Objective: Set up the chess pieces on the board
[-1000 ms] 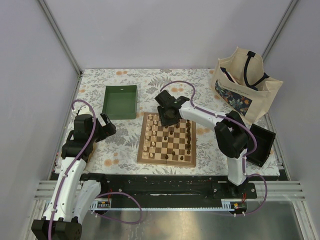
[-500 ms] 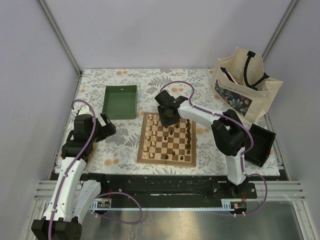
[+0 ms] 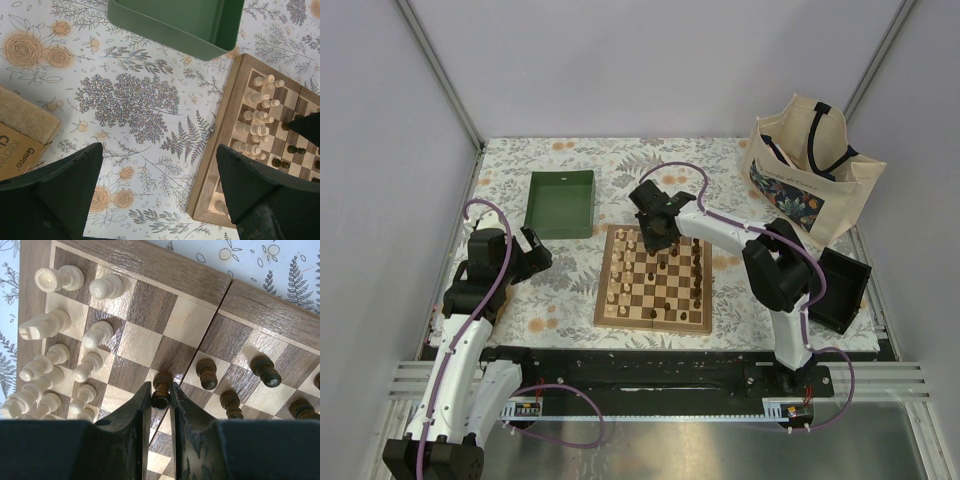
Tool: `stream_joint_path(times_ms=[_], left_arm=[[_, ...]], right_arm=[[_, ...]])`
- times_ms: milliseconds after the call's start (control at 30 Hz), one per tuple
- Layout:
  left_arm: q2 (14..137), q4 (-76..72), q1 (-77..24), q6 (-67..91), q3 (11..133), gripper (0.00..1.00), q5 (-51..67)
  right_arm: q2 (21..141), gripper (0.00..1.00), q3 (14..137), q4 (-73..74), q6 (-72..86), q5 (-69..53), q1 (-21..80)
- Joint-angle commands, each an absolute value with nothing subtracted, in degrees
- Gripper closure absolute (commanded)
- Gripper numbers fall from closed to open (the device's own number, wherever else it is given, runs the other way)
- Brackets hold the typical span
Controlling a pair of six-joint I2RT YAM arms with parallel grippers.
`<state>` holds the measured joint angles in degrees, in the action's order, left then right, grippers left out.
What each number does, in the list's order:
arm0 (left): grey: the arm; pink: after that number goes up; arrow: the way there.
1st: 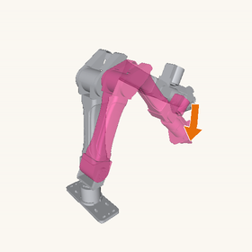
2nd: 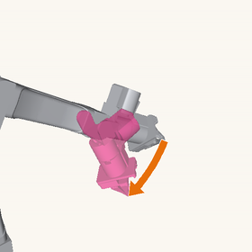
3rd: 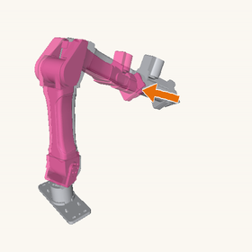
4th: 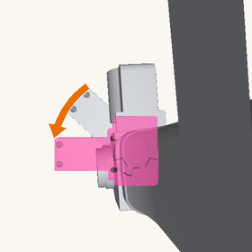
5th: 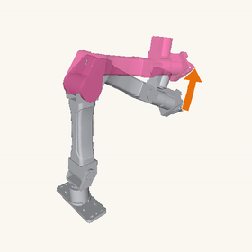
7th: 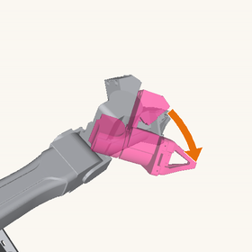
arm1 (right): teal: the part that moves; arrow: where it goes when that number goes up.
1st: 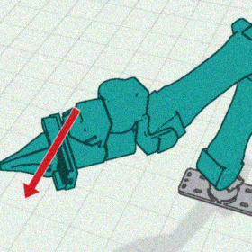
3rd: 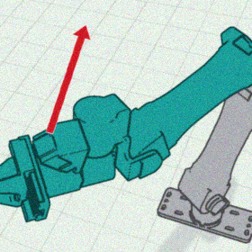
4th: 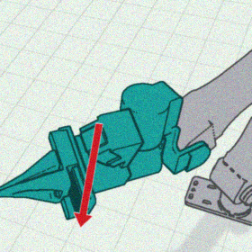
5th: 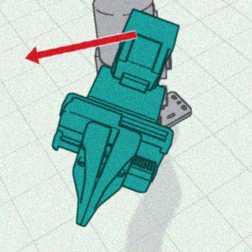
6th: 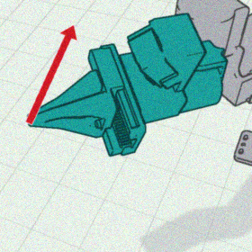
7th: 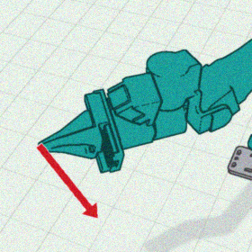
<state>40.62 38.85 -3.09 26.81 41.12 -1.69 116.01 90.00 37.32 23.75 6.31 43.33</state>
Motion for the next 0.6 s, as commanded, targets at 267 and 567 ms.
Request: stream_joint_path(times_ms=[267, 567], left_arm=[[40.4, 35.9, -2.7, 26.5, 41.9, 0.01, -1.1], [40.6, 35.8, -2.8, 26.5, 42.0, 0.01, -0.8]], right_arm=[[89.4, 0.78, 73.9, 37.7, 24.9, 5.4, 43.0], [65.3, 0.79, 54.8, 39.0, 31.9, 3.6, 45.9]])
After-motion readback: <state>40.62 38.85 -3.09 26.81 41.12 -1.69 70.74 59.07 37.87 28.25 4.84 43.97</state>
